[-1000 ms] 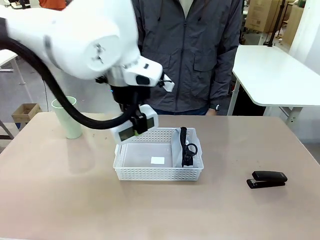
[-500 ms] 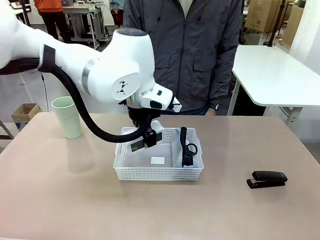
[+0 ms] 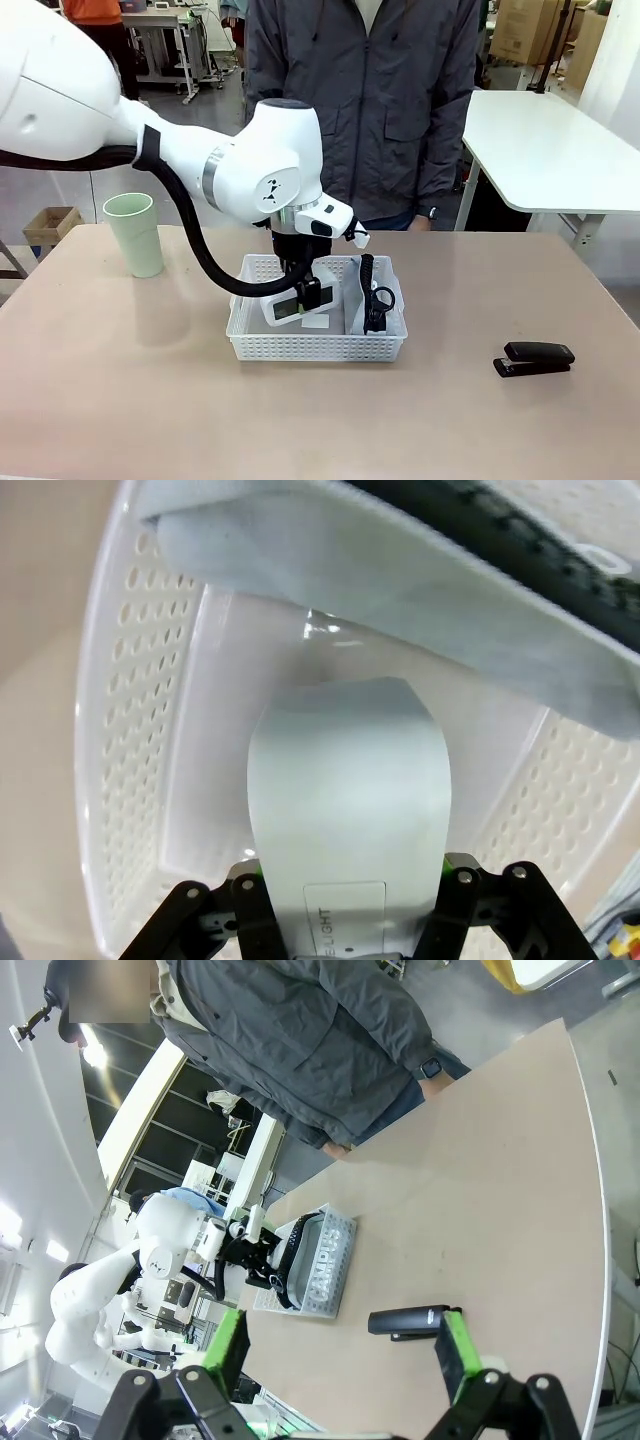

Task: Efficiently arrange items inside the basket to fit them all.
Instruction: Pick up the Digital clock and place it inside the Organizing basket.

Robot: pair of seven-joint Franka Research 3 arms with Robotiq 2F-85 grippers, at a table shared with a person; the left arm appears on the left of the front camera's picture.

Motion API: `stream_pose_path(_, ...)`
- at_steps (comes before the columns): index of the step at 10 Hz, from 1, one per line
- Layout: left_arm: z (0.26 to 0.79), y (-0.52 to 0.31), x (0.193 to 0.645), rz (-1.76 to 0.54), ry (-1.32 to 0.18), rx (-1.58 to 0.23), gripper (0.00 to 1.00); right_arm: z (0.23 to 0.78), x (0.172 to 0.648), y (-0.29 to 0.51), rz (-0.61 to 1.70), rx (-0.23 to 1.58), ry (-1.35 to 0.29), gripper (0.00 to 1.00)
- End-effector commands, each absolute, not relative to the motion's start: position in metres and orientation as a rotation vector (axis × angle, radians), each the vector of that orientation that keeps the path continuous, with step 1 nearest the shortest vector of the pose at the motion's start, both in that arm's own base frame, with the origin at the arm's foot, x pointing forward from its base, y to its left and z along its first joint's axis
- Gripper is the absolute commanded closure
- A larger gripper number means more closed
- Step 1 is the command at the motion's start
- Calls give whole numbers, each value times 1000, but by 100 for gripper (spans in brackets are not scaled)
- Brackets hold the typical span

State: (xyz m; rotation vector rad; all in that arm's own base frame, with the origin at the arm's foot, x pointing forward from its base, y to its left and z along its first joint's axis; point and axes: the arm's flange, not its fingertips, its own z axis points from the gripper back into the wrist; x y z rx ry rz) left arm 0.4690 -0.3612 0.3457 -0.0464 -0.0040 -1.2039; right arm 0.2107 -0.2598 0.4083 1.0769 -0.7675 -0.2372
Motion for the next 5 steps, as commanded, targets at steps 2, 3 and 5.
stream_pose_path(2,350,-366,477,-1246,31,-41,48,410,213,-260,-219,1077,-799,0)
stream_pose_path(3,347,-366,479,-1264,63,-65,48,410,213,-260,-219,1077,-799,0)
stream_pose_path(5,341,-367,478,-1273,86,-56,48,410,213,-260,-219,1077,-799,0)
